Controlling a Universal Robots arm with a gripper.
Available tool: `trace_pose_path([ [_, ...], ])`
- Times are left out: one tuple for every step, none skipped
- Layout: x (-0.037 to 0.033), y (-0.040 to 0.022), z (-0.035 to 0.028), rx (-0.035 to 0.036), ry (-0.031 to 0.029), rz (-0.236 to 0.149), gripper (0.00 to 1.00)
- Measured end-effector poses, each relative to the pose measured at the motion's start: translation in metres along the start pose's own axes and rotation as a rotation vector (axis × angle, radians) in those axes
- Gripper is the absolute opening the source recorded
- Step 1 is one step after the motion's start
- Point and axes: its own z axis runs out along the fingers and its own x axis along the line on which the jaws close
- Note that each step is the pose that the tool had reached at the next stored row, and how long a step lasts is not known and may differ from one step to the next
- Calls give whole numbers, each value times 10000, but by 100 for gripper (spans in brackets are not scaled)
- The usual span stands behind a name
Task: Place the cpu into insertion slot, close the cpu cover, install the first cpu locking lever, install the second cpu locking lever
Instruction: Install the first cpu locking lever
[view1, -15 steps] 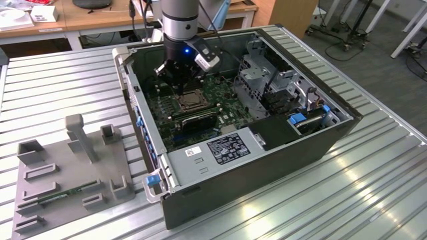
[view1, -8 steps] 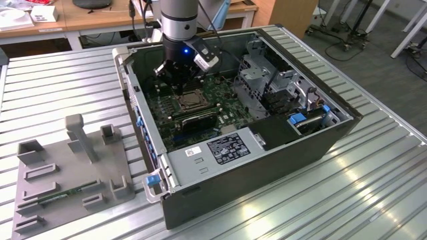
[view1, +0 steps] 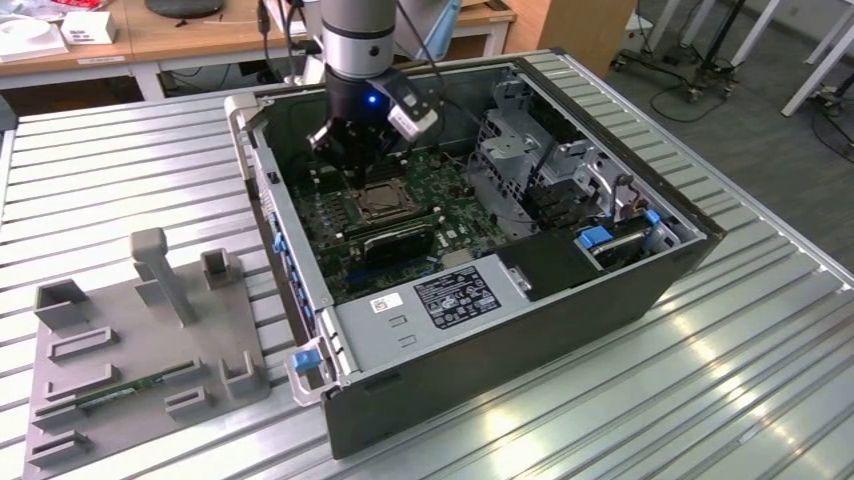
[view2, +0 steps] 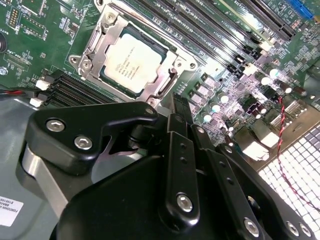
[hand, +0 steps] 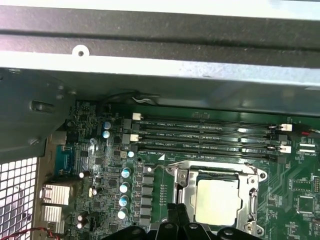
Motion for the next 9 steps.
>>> trace_pose_path([
  [0,0,-8,0,0,0,11],
  [0,0,-15,-1,0,0,11],
  [0,1,-21,-1,0,0,11],
  [0,1,-28,0,0,0,11],
  [0,1,-34,0,0,1,11],
  [0,1,-38,-1,-1,1,11],
  [0,1,-39,-3,-2,0,11],
  [0,1,-42,0,0,0,11],
  [0,1,-42,-1,0,0,11],
])
